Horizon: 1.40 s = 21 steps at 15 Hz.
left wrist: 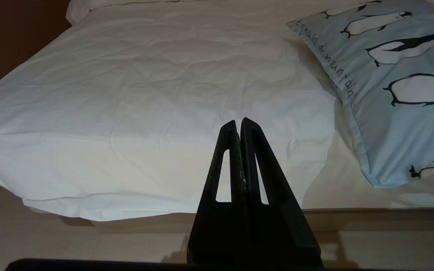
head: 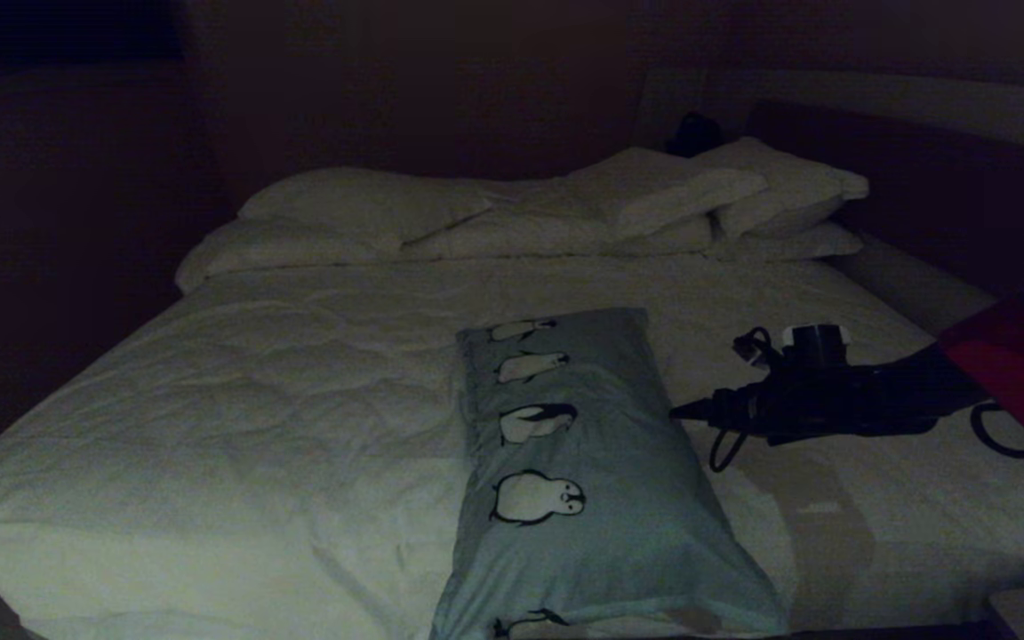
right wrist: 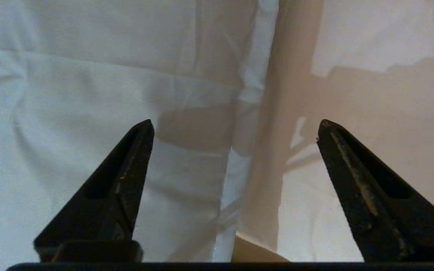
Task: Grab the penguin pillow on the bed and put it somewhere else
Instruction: Pick up the pillow
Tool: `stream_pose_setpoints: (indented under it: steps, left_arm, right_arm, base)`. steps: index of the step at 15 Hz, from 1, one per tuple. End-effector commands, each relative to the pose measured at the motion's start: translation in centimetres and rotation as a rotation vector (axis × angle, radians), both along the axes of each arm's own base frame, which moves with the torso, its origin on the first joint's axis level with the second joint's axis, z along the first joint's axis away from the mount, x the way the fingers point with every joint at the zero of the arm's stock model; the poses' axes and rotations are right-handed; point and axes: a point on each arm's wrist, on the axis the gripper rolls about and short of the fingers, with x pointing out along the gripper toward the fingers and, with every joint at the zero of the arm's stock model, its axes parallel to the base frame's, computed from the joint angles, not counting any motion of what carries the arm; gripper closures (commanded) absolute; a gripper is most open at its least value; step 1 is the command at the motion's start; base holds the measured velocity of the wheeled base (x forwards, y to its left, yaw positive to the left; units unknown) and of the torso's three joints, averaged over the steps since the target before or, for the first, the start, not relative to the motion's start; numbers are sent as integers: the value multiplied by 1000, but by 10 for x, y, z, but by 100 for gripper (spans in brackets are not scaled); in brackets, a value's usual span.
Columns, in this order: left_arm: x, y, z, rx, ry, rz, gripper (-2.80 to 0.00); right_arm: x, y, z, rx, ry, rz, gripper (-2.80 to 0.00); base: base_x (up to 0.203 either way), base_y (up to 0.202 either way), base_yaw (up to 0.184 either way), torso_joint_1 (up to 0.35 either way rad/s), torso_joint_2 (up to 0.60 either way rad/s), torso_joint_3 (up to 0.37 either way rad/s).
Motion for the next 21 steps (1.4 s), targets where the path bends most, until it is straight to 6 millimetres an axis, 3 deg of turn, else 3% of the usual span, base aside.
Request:
stream_pose_setpoints:
  steps: [1,8,12,21]
  left_arm:
    - [0,0,0,1,0,1,0]
    - [0,0,0,0,0,1,0]
    - [0,0,0,0,0,1,0]
    - [0,0,0,0,0,1,0]
  right_arm:
    - [-1,7,2,-1,28,18,-280]
    - [0,20,7,-5,64,48,-280]
    - [-8,27,22,7,51,57,-280]
    - [-6,34,11,-7,70,66,-280]
  base:
    - [0,0,0,0,0,0]
    - [0,0,0,0,0,0]
    - [0,0,0,0,0,0]
    - [0,0,0,0,0,0]
